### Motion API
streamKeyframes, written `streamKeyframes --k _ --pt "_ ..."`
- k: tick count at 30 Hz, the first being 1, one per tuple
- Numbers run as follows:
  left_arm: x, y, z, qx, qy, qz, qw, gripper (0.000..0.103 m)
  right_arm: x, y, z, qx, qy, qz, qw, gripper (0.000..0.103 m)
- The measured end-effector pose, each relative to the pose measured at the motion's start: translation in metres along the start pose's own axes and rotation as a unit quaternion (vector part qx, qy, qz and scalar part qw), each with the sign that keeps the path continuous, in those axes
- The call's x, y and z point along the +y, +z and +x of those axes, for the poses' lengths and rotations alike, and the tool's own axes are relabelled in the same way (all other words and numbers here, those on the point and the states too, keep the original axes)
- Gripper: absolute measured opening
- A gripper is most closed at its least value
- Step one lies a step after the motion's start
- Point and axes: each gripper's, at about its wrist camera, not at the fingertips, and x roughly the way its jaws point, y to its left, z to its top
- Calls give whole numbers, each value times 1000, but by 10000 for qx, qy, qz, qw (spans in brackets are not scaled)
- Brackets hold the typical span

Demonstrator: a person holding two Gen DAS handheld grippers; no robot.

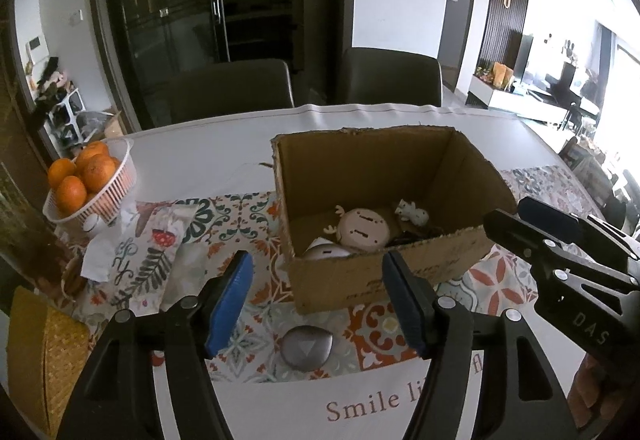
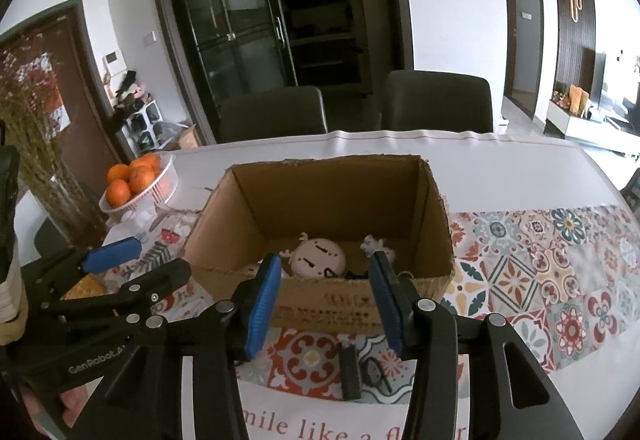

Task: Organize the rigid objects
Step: 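Move both tools back toward the dark grey puck and black device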

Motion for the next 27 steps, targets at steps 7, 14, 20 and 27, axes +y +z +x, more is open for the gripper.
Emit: streamKeyframes --k 7,14,20,27 --pt "2 -15 -9 -62 113 21 9999 68 5 -12 -8 -34 35 -36 10000 53" --pt "2 -28 -10 -36 109 -20 9999 71 5 -25 -10 -11 43 14 10000 53" --pt "1 -41 -11 -7 83 -25 10000 73 5 -36 -10 67 79 15 9999 55" --pt "3 -61 -1 147 81 -83 9998 74 4 -52 -9 102 8 71 9999 63"
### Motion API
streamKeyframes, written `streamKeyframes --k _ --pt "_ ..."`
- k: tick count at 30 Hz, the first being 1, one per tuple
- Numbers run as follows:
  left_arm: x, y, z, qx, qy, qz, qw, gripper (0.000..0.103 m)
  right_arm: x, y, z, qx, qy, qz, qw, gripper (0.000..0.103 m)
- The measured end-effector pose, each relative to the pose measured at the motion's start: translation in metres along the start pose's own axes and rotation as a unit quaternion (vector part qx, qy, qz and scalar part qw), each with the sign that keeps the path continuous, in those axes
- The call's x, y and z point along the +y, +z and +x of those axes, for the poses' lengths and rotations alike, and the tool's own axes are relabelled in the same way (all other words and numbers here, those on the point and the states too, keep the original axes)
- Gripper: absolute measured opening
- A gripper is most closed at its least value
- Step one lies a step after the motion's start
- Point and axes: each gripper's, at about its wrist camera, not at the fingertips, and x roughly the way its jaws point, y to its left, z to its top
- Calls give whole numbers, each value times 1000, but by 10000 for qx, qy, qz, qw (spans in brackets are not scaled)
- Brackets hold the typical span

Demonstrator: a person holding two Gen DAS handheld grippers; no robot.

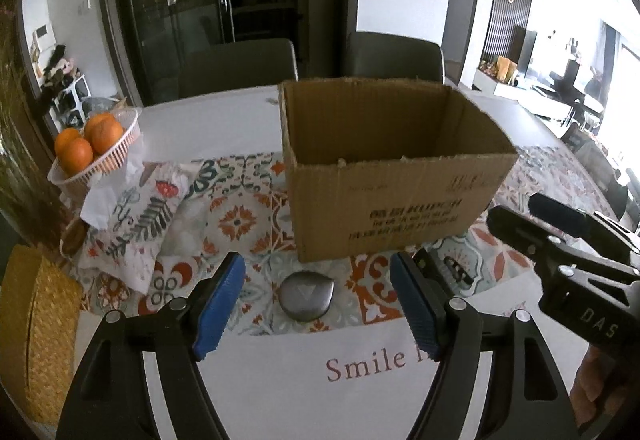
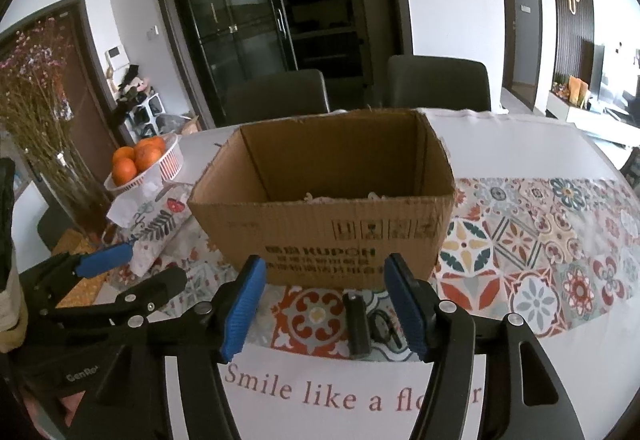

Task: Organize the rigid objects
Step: 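Move both tools back toward the dark grey puck and black device, then close the left tool on the dark grey round puck while the right tool grasps the black rectangular device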

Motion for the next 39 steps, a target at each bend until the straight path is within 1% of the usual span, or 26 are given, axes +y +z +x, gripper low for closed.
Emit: streamKeyframes --k 3,9,17,21,25,29,33,35,39 --pt "1 -8 6 95 -8 -44 9999 74 0 -8 4 43 -100 -29 9999 63" --pt "0 -24 17 259 -10 -16 9997 74 -1 -24 11 196 -140 -38 9997 63" --pt "1 -43 26 297 -48 67 9995 75 -3 -44 18 336 -152 68 9993 63" --pt "2 -52 29 287 -35 195 9994 75 -3 -55 22 412 -210 130 9988 63" --pt "3 -59 29 183 -65 259 9995 75 0 -66 24 480 -211 167 9985 63" --pt "3 -65 30 72 -74 284 9995 75 1 -74 24 421 -258 148 9987 63" --pt "6 -72 32 -135 -23 220 9997 75 1 -80 25 319 -396 140 9986 63" --pt "9 -74 36 -134 -82 134 9998 75 2 -82 28 348 -470 86 9982 63" --pt "16 -78 50 10 -205 17 9998 75 6 -85 35 358 -675 -70 9971 63"
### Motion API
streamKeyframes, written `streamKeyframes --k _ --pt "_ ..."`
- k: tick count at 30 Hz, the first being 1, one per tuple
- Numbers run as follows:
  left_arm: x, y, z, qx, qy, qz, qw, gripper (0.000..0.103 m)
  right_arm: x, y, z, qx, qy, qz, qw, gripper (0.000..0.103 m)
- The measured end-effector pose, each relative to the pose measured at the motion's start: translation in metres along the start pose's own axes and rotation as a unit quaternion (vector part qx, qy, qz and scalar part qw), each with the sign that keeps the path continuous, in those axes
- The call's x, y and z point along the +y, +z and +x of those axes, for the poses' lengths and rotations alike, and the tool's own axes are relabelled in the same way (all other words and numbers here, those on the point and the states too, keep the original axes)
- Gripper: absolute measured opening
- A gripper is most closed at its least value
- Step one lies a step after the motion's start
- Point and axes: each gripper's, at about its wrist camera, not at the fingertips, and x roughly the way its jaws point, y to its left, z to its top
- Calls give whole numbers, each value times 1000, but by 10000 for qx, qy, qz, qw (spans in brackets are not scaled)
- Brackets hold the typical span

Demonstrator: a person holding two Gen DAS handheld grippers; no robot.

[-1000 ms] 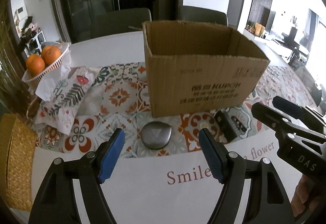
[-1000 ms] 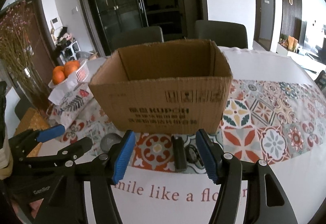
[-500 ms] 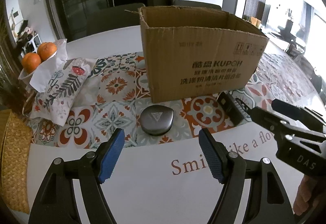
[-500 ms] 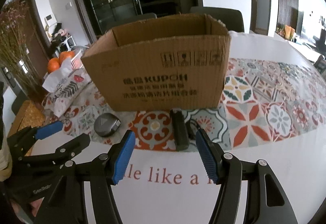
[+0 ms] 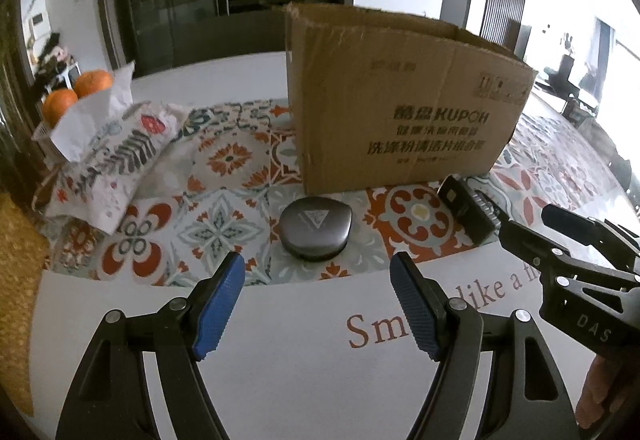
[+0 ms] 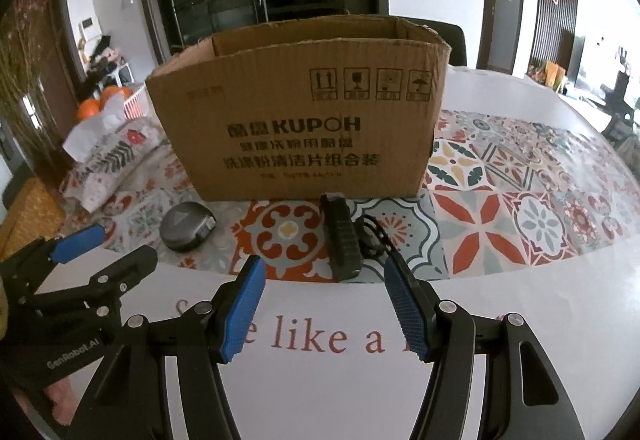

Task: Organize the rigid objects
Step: 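Close the left tool on the dark grey round puck while the right tool grasps the black rectangular device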

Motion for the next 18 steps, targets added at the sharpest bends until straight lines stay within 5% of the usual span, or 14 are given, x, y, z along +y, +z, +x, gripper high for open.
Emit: streamKeyframes --k 18 --pt "-3 18 51 236 -20 232 9995 74 -5 14 41 137 -146 -35 9998 63"
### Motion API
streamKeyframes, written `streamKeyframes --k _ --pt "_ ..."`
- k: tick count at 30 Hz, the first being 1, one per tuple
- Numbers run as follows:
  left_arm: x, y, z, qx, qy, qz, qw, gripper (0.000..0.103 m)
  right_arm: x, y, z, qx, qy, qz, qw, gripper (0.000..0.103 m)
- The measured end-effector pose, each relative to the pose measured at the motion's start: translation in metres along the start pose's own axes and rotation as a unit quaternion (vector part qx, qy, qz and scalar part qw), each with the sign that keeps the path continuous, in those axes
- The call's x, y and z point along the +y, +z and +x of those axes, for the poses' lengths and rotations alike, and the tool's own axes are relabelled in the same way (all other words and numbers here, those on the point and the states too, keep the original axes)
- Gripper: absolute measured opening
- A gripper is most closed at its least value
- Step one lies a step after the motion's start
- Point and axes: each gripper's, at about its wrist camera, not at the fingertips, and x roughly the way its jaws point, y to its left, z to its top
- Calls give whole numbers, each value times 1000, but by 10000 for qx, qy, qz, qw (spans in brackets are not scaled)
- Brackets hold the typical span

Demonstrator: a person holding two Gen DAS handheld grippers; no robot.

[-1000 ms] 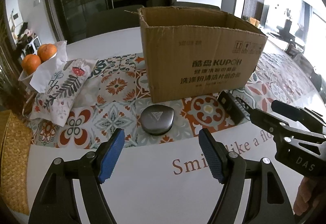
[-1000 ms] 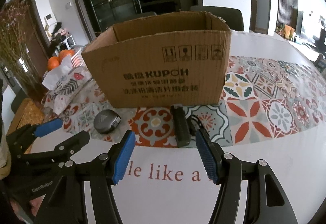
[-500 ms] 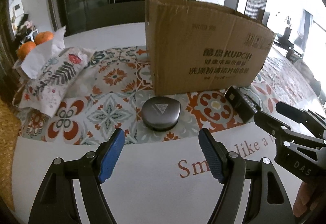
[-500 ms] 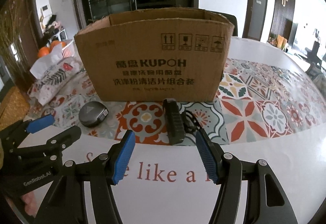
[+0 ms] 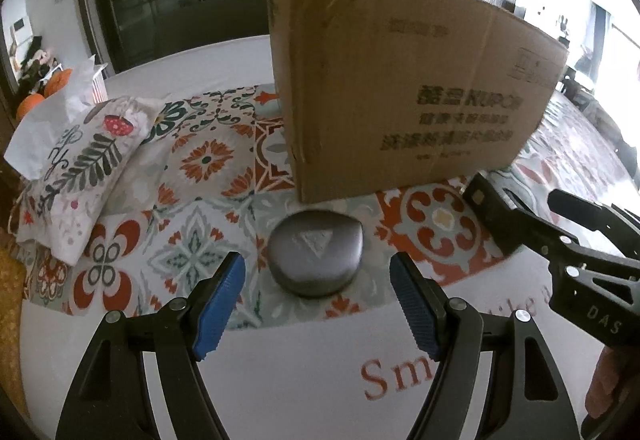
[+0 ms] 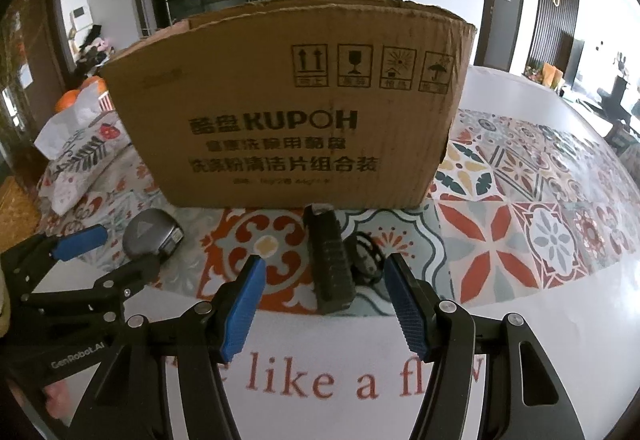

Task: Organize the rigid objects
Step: 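Close the left tool on the dark grey round puck while the right tool grasps the black rectangular device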

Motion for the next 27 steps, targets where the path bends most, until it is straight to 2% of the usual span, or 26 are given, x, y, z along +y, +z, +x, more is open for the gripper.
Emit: streamKeyframes --k 11,19,21,23,25,27 --pt "3 9 23 111 -14 -47 9999 73 -3 6 27 256 28 -16 9997 59" --pt "7 11 38 255 -134 -143 9995 57 -2 9 43 397 28 -57 9992 55" --pt "7 12 39 246 -119 -165 9995 56 1 10 48 425 49 -29 9991 48" --pt "7 12 39 235 -121 -177 9995 56 0 10 51 433 68 -18 9990 46" --pt "5 11 39 229 -153 -172 9995 56 0 10 52 422 79 -7 9991 37" --pt "4 11 38 237 -163 -187 9994 56 0 10 52 399 136 19 9991 35"
